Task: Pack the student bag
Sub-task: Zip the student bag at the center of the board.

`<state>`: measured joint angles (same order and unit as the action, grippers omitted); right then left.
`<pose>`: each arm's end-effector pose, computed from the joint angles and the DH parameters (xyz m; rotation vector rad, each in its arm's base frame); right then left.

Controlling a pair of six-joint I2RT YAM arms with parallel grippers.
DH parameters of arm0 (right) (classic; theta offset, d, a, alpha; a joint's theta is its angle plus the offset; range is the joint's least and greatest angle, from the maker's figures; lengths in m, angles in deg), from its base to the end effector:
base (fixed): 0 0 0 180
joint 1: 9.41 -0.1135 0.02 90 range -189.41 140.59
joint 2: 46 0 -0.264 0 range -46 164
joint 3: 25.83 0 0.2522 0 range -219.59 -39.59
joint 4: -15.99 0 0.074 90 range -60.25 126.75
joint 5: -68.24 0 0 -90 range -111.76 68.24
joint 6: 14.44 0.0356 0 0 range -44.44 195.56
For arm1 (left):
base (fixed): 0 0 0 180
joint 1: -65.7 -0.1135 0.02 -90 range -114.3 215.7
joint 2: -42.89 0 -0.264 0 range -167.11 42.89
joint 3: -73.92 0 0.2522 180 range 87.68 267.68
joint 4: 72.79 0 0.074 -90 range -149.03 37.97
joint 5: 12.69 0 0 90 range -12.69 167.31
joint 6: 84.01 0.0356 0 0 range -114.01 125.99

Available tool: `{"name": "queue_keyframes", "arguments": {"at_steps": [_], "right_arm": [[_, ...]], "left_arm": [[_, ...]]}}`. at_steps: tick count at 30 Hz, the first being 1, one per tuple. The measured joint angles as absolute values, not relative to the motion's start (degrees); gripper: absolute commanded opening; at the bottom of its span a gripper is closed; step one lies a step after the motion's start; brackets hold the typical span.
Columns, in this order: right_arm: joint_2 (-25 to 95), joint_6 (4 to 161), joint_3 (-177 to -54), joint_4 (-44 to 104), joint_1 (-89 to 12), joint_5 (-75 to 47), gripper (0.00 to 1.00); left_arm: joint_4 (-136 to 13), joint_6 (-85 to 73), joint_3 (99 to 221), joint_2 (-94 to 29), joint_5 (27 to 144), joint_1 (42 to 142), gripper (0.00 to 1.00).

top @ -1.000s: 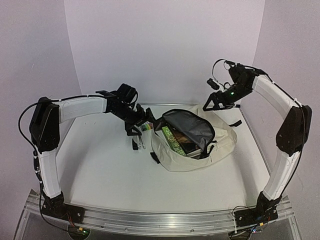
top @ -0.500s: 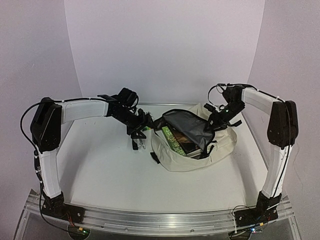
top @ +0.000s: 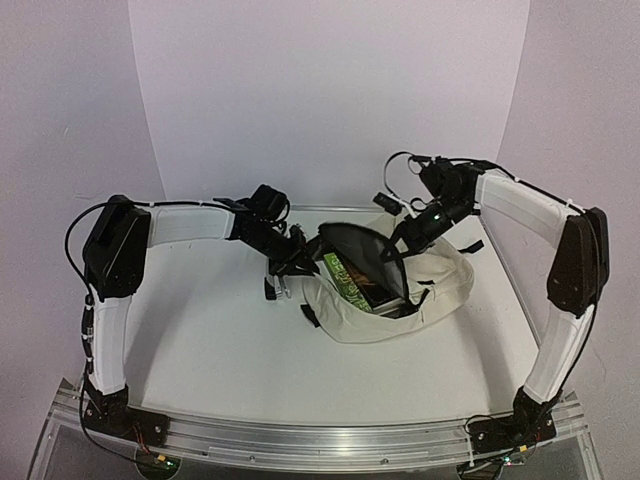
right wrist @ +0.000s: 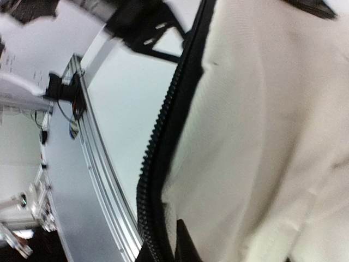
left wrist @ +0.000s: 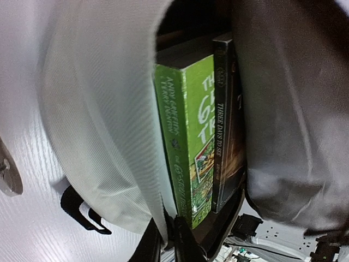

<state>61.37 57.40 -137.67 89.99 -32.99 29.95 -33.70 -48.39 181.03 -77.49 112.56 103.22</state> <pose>0.3406 0.1792 0.2951 -1.1210 2.3117 1.2607 0.3539 -0.2976 0.2017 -0.1114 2.8344 -1.3137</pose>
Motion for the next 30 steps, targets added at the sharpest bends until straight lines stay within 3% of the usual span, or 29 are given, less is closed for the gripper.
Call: {"name": "queue_keyframes", "arguments": {"at_steps": [5, 9, 13, 20, 30], "right_arm": [[60.0, 57.9, -134.9, 86.7, -42.6, 26.9, 0.35], [60.5, 58.8, -135.1, 85.8, -42.2, 24.8, 0.69], [60.5, 59.2, -137.8, 85.5, -40.1, 23.9, 0.8], [61.8, 59.8, -143.8, 83.3, -39.9, 23.8, 0.72], [75.9, 62.3, -146.7, 77.7, -46.6, 20.6, 0.34]], "left_arm": [[-34.1, -48.9, 184.4, -79.8, 113.3, 103.2, 0.0], [-33.4, -48.8, 186.9, -81.5, 113.6, 103.0, 0.0], [-31.4, -47.7, 187.1, -81.6, 113.8, 102.2, 0.0], [-28.8, -46.5, 182.0, -77.2, 113.6, 101.1, 0.0], [-28.6, -46.4, 178.2, -72.1, 113.1, 101.0, 0.0]]}}
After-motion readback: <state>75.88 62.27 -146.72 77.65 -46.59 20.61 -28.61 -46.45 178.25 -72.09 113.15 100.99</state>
